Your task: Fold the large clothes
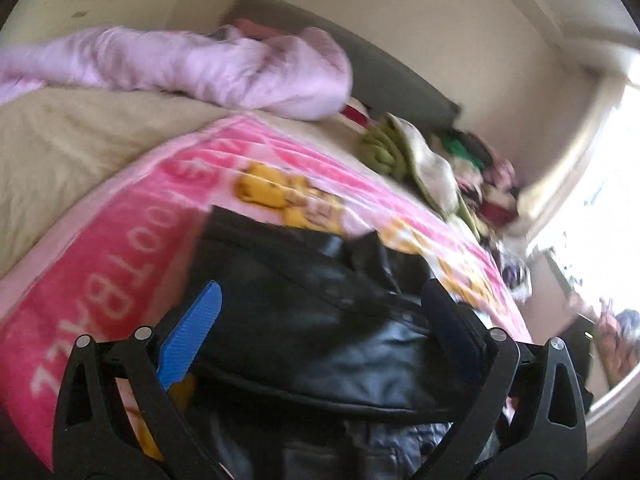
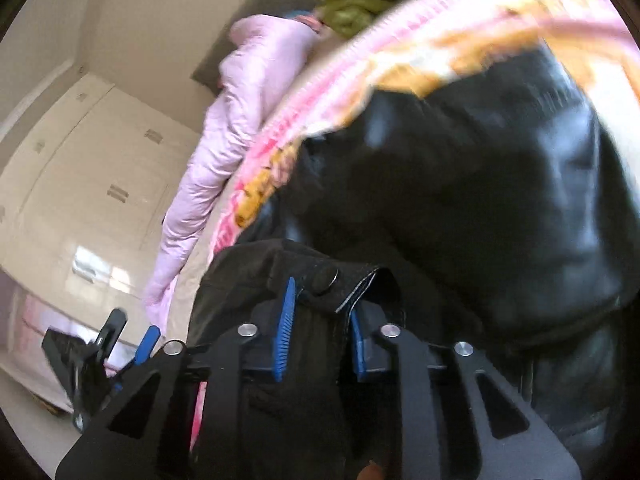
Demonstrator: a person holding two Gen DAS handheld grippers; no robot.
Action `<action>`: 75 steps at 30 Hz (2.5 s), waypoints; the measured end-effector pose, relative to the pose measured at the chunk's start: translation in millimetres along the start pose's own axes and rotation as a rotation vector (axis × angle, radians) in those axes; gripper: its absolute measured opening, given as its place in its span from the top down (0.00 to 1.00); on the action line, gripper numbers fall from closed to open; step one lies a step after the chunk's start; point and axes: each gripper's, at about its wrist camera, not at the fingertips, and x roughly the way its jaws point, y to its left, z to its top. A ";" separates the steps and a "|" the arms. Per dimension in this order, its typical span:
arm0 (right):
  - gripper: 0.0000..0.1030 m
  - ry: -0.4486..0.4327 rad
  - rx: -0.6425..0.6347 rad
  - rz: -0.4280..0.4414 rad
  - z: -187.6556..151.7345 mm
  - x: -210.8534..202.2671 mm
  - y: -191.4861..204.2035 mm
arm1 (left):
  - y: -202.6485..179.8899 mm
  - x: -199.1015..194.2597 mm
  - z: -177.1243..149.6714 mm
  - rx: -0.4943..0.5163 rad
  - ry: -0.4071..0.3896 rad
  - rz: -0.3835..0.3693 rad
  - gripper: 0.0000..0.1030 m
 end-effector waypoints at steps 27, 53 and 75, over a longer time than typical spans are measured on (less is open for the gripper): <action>0.88 -0.145 -0.342 -0.194 57.7 -75.9 43.4 | -24.2 57.2 11.4 0.022 0.141 0.100 0.16; 0.86 -0.094 -0.288 -0.361 36.1 -47.7 -12.4 | -14.3 108.7 -36.0 0.204 0.313 0.158 0.71; 0.85 0.006 -0.396 -0.377 43.7 18.6 23.2 | -14.8 105.8 -37.7 0.218 0.327 0.122 0.71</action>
